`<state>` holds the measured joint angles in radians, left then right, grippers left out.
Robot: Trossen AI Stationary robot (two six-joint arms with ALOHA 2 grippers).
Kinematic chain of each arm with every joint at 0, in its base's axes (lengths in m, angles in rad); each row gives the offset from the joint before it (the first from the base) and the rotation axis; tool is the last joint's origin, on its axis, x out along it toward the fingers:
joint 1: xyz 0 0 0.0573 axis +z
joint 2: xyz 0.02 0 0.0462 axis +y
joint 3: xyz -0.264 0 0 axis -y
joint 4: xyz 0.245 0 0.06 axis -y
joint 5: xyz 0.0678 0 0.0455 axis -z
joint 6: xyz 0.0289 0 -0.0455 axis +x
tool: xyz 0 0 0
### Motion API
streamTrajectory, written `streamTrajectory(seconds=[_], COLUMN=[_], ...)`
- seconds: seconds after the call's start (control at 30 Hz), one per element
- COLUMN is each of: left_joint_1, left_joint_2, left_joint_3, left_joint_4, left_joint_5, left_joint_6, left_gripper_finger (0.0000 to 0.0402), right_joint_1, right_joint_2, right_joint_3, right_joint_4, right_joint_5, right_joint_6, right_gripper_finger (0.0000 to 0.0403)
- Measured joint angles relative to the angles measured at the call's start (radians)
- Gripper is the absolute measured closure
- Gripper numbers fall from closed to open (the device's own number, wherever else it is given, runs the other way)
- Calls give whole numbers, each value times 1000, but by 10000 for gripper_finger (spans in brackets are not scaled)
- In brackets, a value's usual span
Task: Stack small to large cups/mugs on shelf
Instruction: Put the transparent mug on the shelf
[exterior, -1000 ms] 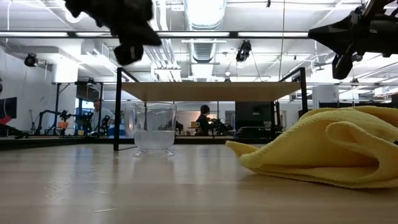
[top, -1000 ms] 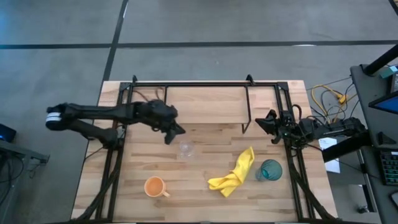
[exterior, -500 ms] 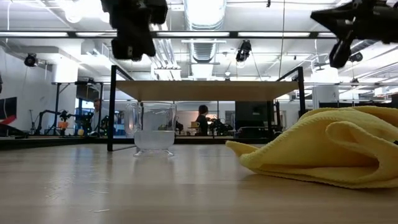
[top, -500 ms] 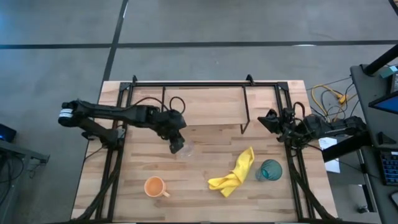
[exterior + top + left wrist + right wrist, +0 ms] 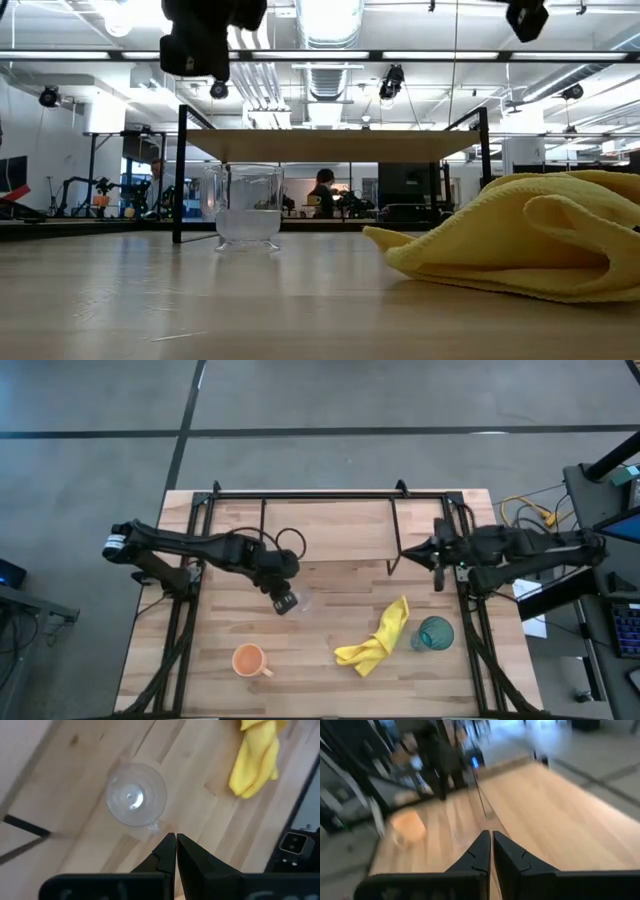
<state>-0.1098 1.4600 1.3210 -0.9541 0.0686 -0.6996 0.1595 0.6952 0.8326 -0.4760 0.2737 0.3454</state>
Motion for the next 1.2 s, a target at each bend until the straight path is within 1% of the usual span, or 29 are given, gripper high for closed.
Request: streamTrajectory(seconds=[0.1,0.17,0.3,0.47,0.6,0.9,1.1,1.2], left_joint_1=[-29,-44,-55,-56,-56,-55,-54,-54], left_joint_2=[28,49,90,126,144,129,92,65], left_joint_3=[1,6,10,4,3,8,8,11], left_joint_4=[2,4,2,5,7,21,28,28], left_joint_5=[3,6,6,6,6,5,5,6], left_joint_6=[-1,-3,-66,-76,-76,-75,-75,-75], left_gripper_finger=[402,402,402,402,402,402,402,402], right_joint_1=[0,0,0,0,0,-1,0,-1], right_joint_2=[110,171,280,383,451,554,595,608], right_joint_3=[114,185,314,462,555,654,674,679], right_joint_4=[-114,-152,-233,-360,-429,-436,-434,-430], right_joint_5=[0,1,2,7,7,17,14,-7], right_joint_6=[7,-3,-14,-58,-58,-78,-77,-77], right_gripper_finger=[390,390,390,390,390,390,390,390])
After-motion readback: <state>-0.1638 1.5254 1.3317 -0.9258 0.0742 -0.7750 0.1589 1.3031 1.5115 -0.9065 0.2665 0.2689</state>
